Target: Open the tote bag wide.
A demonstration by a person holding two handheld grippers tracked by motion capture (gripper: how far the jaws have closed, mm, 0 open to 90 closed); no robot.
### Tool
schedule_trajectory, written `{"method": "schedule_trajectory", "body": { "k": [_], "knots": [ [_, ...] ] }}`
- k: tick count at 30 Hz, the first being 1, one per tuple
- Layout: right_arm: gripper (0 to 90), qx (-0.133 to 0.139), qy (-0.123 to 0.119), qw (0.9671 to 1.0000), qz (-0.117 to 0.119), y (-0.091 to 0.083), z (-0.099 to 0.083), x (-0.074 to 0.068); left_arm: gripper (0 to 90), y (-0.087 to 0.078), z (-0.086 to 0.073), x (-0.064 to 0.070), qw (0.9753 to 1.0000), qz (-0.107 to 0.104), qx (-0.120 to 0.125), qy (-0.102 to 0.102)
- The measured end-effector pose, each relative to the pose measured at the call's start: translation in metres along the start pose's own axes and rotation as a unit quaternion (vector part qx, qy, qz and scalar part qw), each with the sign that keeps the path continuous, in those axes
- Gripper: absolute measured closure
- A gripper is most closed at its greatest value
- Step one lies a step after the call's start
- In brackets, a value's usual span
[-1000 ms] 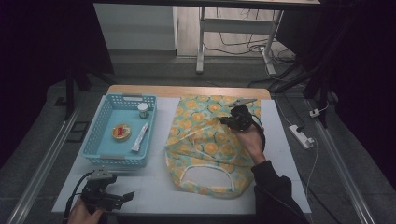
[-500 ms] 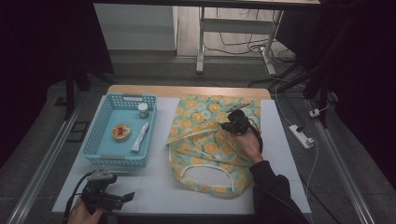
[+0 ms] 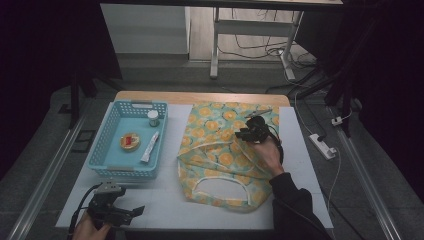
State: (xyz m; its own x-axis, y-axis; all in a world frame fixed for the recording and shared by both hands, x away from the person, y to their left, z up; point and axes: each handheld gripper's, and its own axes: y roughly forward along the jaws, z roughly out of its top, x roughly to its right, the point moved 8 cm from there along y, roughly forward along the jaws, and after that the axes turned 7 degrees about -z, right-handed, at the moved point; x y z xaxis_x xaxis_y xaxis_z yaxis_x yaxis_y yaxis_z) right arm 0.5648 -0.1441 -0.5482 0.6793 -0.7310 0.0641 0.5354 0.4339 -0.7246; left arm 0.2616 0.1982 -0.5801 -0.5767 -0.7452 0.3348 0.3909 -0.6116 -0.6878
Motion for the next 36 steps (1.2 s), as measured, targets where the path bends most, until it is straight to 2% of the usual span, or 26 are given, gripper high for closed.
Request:
{"method": "schedule_trajectory", "body": {
  "k": [2, 4, 5, 6, 10, 11, 12, 13, 14, 16, 17, 18, 19, 20, 24, 27, 31, 34, 36],
  "knots": [
    [61.9, 0.002, -0.001, 1.0000, 0.000, -0.002, 0.001, -0.001, 1.2, 0.000, 0.000, 0.000, 1.0000, 0.000, 0.000, 0.000],
    [55.3, 0.003, -0.004, 0.9999, 0.016, -0.007, 0.003, -0.006, 1.2, 0.000, 0.000, 0.000, 1.0000, -0.001, 0.000, 0.001],
    [55.3, 0.003, -0.004, 0.9999, 0.016, -0.007, 0.003, -0.006, 1.2, 0.000, 0.000, 0.000, 1.0000, -0.001, 0.000, 0.001],
    [50.0, 0.008, -0.008, 0.9997, 0.023, -0.010, 0.004, -0.010, 1.2, 0.000, 0.000, 0.000, 1.0000, -0.001, 0.001, 0.001],
    [45.1, 0.004, -0.007, 0.9995, 0.032, -0.014, 0.004, -0.016, 1.2, 0.000, 0.001, 0.000, 1.0000, -0.001, 0.001, 0.001],
    [38.1, -0.005, 0.000, 0.9990, 0.044, -0.017, 0.002, -0.022, 1.0, 0.000, 0.001, 0.000, 1.0000, -0.001, 0.001, 0.001],
    [38.1, -0.005, 0.000, 0.9990, 0.044, -0.017, 0.002, -0.022, 1.0, 0.000, 0.001, 0.000, 1.0000, -0.001, 0.003, 0.000],
    [33.7, -0.008, -0.002, 0.9986, 0.053, -0.019, 0.001, -0.027, 1.0, 0.000, 0.001, 0.000, 1.0000, 0.000, 0.004, -0.001],
    [33.7, -0.008, -0.002, 0.9986, 0.053, -0.019, 0.001, -0.027, 1.0, 0.000, 0.001, 0.000, 1.0000, -0.001, 0.003, 0.000],
    [28.2, -0.007, -0.008, 0.9983, 0.056, -0.022, 0.000, -0.031, 1.0, 0.000, 0.001, 0.000, 1.0000, -0.001, 0.003, 0.000],
    [20.7, -0.007, -0.010, 0.9981, 0.060, -0.025, -0.001, -0.037, 1.0, 0.000, 0.001, 0.000, 1.0000, -0.001, 0.003, 0.000],
    [20.7, -0.007, -0.010, 0.9981, 0.060, -0.025, -0.001, -0.037, 1.0, 0.000, 0.002, 0.000, 1.0000, -0.001, 0.003, 0.001],
    [15.0, -0.003, -0.016, 0.9981, 0.060, -0.027, -0.001, -0.041, 1.0, 0.000, 0.002, 0.000, 1.0000, -0.001, 0.003, 0.001],
    [15.0, -0.003, -0.016, 0.9981, 0.060, -0.027, -0.001, -0.041, 1.0, 0.000, 0.002, 0.000, 1.0000, -0.002, 0.003, 0.000],
    [4.8, 0.003, -0.033, 0.9976, 0.061, -0.032, -0.003, -0.053, 0.9, 0.000, 0.002, 0.000, 1.0000, -0.002, 0.005, 0.000],
    [1.8, 0.007, -0.046, 0.9963, 0.073, -0.036, -0.007, -0.066, 0.8, 0.000, 0.002, -0.001, 1.0000, -0.003, 0.005, 0.001],
    [0.0, 0.002, -0.060, 0.9950, 0.080, -0.037, -0.013, -0.076, 0.7, 0.000, 0.003, -0.001, 1.0000, -0.003, 0.005, 0.001],
    [0.0, -0.004, -0.067, 0.9946, 0.079, -0.037, -0.021, -0.085, 0.7, 0.001, 0.003, -0.001, 1.0000, -0.004, 0.005, 0.001],
    [0.0, -0.010, -0.075, 0.9947, 0.069, -0.036, -0.026, -0.089, 0.7, 0.001, 0.003, -0.001, 1.0000, -0.004, 0.004, 0.001]
  ]
}}
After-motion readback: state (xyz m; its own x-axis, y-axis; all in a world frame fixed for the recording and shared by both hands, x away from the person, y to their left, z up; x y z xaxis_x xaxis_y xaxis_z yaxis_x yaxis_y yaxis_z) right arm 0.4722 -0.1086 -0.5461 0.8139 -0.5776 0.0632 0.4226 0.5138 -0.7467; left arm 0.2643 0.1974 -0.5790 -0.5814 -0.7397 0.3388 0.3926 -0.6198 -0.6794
